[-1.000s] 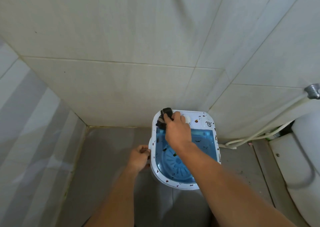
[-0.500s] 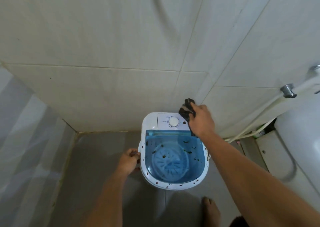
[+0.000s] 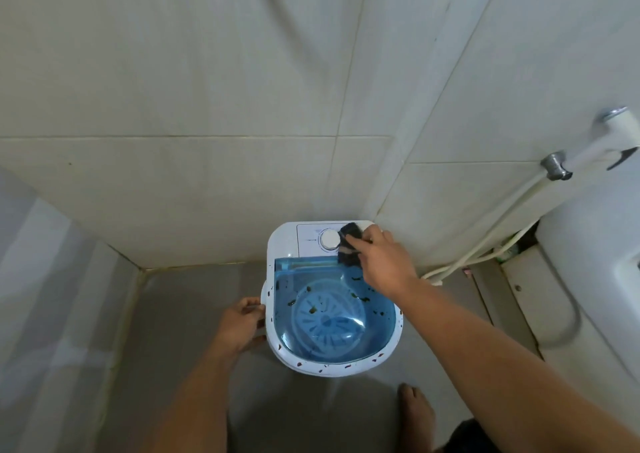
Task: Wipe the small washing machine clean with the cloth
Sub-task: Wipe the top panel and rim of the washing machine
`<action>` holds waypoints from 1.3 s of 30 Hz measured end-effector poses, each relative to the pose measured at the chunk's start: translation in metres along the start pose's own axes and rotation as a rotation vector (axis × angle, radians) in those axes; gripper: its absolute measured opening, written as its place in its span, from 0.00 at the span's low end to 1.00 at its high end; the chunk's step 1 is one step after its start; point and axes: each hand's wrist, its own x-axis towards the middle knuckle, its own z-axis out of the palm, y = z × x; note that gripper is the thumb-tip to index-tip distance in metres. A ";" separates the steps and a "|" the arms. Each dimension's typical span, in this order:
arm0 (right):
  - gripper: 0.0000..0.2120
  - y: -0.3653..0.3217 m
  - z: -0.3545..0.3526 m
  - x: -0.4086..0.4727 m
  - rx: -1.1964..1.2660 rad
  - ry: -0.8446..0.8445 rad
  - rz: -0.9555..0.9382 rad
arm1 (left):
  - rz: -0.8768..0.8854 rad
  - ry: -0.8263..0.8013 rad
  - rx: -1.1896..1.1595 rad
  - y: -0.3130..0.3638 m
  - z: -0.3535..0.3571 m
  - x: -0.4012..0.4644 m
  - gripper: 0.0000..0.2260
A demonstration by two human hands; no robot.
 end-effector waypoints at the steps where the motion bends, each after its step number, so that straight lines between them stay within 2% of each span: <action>1: 0.24 0.004 -0.004 0.002 0.063 -0.047 -0.016 | -0.001 0.004 0.000 0.000 0.000 0.000 0.08; 3: 0.22 0.015 -0.020 0.015 0.292 -0.110 0.055 | 0.000 0.013 0.013 0.000 0.000 -0.001 0.07; 6: 0.23 0.030 -0.034 0.036 0.457 0.015 0.259 | 0.002 0.016 0.013 -0.002 -0.001 -0.001 0.06; 10: 0.25 0.013 -0.014 0.033 0.274 0.010 0.255 | -0.003 0.024 0.022 -0.003 -0.001 0.002 0.07; 12: 0.28 -0.005 -0.005 0.022 0.103 0.051 0.239 | -0.007 0.016 0.029 -0.003 -0.002 0.003 0.07; 15: 0.34 -0.020 0.004 0.002 -0.103 0.068 0.109 | -0.015 0.002 0.026 -0.002 -0.003 0.003 0.07; 18: 0.34 0.001 0.004 -0.012 -0.213 -0.006 -0.080 | -0.007 0.006 0.034 -0.001 -0.003 0.000 0.07; 20: 0.31 0.018 -0.002 -0.012 -0.205 0.006 -0.043 | 0.005 0.016 0.050 0.000 -0.002 -0.001 0.07; 22: 0.30 0.015 -0.004 -0.006 -0.144 0.064 0.146 | 0.007 0.020 0.063 0.000 -0.001 0.000 0.07; 24: 0.32 -0.004 -0.003 -0.006 -0.114 0.067 0.223 | 0.005 0.020 0.064 -0.001 -0.001 0.000 0.07; 29: 0.33 -0.009 0.004 -0.025 -0.187 0.011 -0.057 | 0.012 0.043 0.092 -0.001 0.001 -0.004 0.08; 31: 0.31 0.002 -0.004 -0.010 -0.172 0.039 0.076 | 0.021 0.057 0.149 0.001 0.002 -0.002 0.07; 34: 0.25 0.009 -0.017 0.017 0.092 0.056 0.468 | 0.026 0.077 0.212 0.003 0.002 -0.003 0.07; 35: 0.25 0.006 -0.017 0.022 0.110 0.059 0.492 | 0.024 0.075 0.208 0.002 0.002 -0.003 0.07; 37: 0.27 -0.005 -0.012 0.020 0.047 0.069 0.402 | 0.017 0.058 0.183 0.002 0.001 -0.004 0.07; 39: 0.30 -0.015 -0.002 0.003 -0.026 0.097 0.223 | 0.003 0.039 0.160 0.003 -0.001 -0.002 0.07</action>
